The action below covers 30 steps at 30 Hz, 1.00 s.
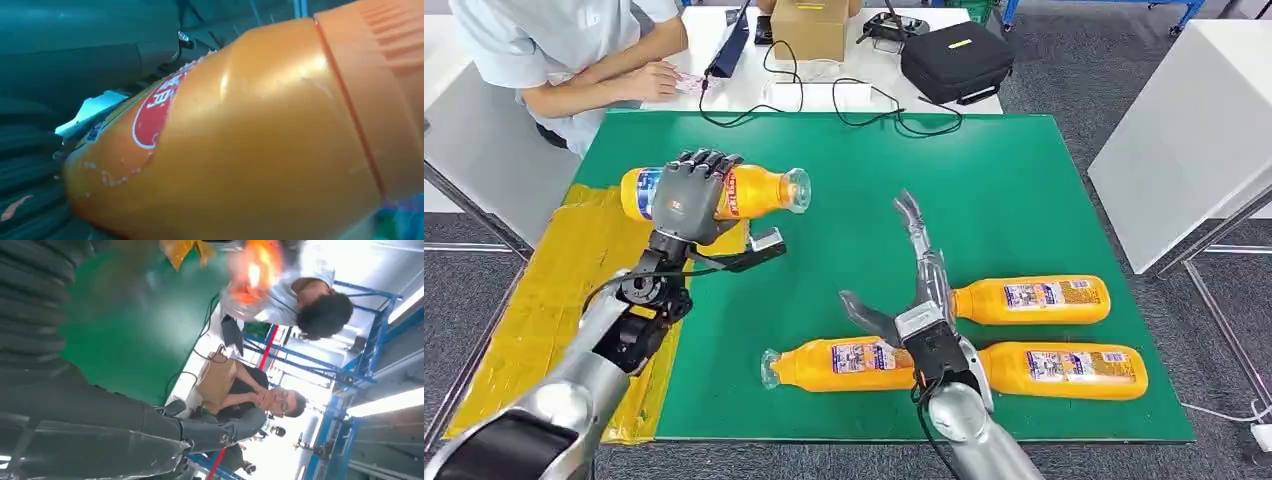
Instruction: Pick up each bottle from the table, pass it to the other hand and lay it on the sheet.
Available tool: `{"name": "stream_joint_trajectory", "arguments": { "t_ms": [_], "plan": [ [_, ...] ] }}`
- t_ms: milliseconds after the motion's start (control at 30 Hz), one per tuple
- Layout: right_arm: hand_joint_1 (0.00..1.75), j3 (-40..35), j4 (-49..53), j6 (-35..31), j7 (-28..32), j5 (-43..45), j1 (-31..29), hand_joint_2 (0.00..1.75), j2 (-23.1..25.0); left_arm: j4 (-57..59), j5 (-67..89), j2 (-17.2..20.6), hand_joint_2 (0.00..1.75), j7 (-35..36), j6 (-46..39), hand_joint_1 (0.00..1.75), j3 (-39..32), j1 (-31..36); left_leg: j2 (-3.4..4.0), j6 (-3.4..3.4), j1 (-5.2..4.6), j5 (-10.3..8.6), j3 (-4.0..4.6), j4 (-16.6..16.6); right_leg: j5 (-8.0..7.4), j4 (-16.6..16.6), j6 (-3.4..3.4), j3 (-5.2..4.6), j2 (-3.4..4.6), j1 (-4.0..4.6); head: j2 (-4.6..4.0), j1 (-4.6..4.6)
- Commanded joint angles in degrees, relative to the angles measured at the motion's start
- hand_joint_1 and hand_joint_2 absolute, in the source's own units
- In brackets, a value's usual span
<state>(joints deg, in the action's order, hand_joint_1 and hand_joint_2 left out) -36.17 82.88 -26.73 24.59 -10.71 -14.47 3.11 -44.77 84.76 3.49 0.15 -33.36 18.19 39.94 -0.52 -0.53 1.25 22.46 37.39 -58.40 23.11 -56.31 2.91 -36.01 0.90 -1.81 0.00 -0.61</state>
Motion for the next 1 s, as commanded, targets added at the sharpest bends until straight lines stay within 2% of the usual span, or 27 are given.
{"name": "stream_joint_trajectory", "arguments": {
  "t_ms": [33,233,600,667,800,867,900,933,967,1000],
  "plan": [
    [0.00,0.19,1.29,0.48,-0.68,-0.46,-2.01,1.75,-1.79,26.38,2.82,6.21,1.75,2.01,7.65,1.75,1.19,14.52,0.20,-0.01,0.05,0.15,-0.24,-0.08,0.07,-0.06,-0.25,0.19,0.08,0.11,0.00,-0.02],
    [0.00,0.65,1.17,1.06,-1.26,-1.11,-2.03,1.75,-1.48,27.96,2.76,7.70,1.75,2.02,11.42,1.75,0.69,15.22,0.13,-0.01,0.09,0.13,-0.27,-0.06,0.11,-0.08,-0.24,0.20,0.00,0.15,0.00,-0.02],
    [0.00,0.77,1.15,1.47,-1.50,-1.70,-1.82,1.75,-1.25,28.66,2.80,8.09,1.75,3.02,14.32,1.75,-0.03,14.80,0.04,0.01,0.09,0.05,-0.07,-0.03,0.05,-0.05,-0.19,0.09,-0.04,0.13,0.00,0.00],
    [0.00,0.82,0.68,1.54,-1.52,-1.82,-1.72,1.75,-1.33,29.36,0.70,8.07,1.75,0.97,16.74,1.75,-1.67,14.25,0.09,0.01,0.08,0.06,-0.11,-0.02,0.05,-0.04,-0.19,0.11,0.01,0.12,0.00,0.00],
    [0.00,1.00,-0.65,2.08,-1.94,-1.91,-2.58,1.75,-1.27,29.84,-2.80,6.63,1.75,-2.73,21.09,1.75,-4.12,13.25,0.08,-0.02,0.08,0.13,-0.29,-0.01,0.12,-0.03,-0.25,0.29,-0.03,0.14,0.00,0.00],
    [0.00,1.12,-1.20,2.40,-2.37,-2.13,-2.95,1.75,-1.18,30.15,-4.62,5.24,1.75,-4.28,23.61,1.75,-5.35,13.03,0.02,0.00,0.07,0.03,-0.11,0.01,0.04,-0.01,-0.16,0.13,-0.05,0.10,0.00,0.00],
    [0.00,1.23,-1.48,2.52,-2.54,-2.19,-3.13,1.75,-1.23,30.15,-6.55,4.34,1.75,-6.07,25.55,1.75,-6.73,12.61,0.04,-0.06,0.10,0.21,-0.47,-0.02,0.21,-0.01,-0.31,0.51,-0.13,0.18,0.00,-0.02],
    [0.00,1.30,-1.73,2.62,-2.64,-2.20,-3.26,1.75,-1.26,30.10,-7.15,3.76,1.75,-6.28,26.07,1.75,-7.11,12.12,-0.04,-0.03,0.06,0.06,-0.19,0.01,0.09,-0.01,-0.19,0.23,-0.13,0.11,0.00,0.00],
    [0.00,1.37,-1.80,2.61,-2.64,-2.19,-3.27,1.75,-1.30,30.01,-7.14,3.52,1.75,-6.14,25.76,1.75,-7.08,11.74,-0.05,-0.06,0.08,0.13,-0.35,-0.01,0.16,0.00,-0.24,0.42,-0.19,0.14,0.00,0.00],
    [0.00,1.37,-1.80,2.61,-2.64,-2.19,-3.27,1.75,-1.30,30.01,-7.14,3.52,1.75,-6.14,25.76,1.75,-7.08,11.74,-0.03,-0.02,0.03,0.02,-0.17,0.05,0.06,0.01,-0.16,0.18,-0.11,0.07,0.00,-0.02]
  ]
}}
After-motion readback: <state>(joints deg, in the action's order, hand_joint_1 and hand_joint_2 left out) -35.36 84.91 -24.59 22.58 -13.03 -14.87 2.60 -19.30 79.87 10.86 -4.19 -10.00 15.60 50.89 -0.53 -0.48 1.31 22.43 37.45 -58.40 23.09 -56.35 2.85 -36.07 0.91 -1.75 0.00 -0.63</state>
